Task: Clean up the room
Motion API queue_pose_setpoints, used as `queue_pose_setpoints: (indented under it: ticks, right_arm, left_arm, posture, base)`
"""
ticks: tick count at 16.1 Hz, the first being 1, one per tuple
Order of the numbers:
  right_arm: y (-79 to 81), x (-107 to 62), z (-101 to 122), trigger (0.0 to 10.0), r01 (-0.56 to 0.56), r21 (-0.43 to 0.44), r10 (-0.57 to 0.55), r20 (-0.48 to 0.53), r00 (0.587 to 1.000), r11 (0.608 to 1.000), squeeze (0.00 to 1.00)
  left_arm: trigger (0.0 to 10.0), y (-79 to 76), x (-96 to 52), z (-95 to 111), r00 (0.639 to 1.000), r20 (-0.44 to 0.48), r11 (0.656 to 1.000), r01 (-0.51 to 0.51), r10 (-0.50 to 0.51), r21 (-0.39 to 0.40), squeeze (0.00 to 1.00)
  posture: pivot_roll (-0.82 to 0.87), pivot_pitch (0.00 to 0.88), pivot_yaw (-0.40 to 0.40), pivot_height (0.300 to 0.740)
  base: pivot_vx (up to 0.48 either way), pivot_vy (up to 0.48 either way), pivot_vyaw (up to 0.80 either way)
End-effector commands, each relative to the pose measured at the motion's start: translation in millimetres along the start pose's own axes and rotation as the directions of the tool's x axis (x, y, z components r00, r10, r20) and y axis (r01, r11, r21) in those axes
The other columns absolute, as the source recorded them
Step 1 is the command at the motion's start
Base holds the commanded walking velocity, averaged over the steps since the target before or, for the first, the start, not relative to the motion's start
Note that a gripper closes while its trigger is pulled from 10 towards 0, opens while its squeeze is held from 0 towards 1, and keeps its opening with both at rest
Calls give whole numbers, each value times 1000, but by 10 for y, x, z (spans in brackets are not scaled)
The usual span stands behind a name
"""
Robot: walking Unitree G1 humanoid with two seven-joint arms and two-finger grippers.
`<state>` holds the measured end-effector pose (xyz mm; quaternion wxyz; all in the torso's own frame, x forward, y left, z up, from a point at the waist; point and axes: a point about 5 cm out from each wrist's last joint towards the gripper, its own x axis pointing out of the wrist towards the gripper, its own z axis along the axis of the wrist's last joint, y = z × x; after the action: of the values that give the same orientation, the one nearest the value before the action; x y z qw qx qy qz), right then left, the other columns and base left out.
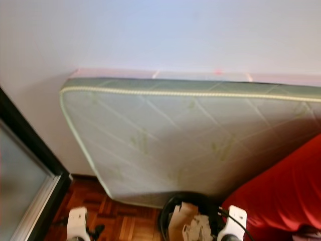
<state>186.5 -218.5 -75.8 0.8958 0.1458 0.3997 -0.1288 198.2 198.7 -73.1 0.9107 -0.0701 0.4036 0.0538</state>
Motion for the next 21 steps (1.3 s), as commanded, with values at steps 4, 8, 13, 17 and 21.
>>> queue_pose_setpoints:
  ticks: [4, 8, 13, 17, 21]
  right_arm:
    - [12, -4, -31, 10000, 3, 10, -3, -7, 1000, 1000, 0]
    - [23, -4, -38, 10000, 0, 16, 0, -6, 1000, 1000, 0]
    - [20, -7, -49, 10000, 4, 16, -4, -10, 1000, 1000, 0]
    - [32, -5, -49, 10000, 0, 14, 0, -10, 1000, 1000, 0]
    - [40, -2, -50, 10000, -3, 17, 4, -19, 1000, 1000, 0]
  left_arm:
    - [10000, 11, 14, 27, 1000, -24, 1000, -18, 18, 8, 0]
    - [10000, 37, 5, 9, 999, -27, 1000, -19, 19, 11, 0]
    - [10000, 43, -2, -16, 999, -32, 1000, -19, 19, 11, 0]
    - [10000, 41, -2, -19, 999, -33, 1000, -22, 23, 10, 0]
    - [10000, 36, 0, -16, 999, -31, 1000, -20, 21, 10, 0]
  posture:
    - [23, 0, -2, 740]
    - [19, 0, 0, 740]
    - [22, 0, -3, 740]
    - [22, 0, -5, 740]
    - [22, 0, -8, 740]
  base:
    - [-282, 0, 0]
    - [-282, 0, 0]
    - [-284, 0, 0]
    - [-69, 0, 0]
    - [0, 0, -191]
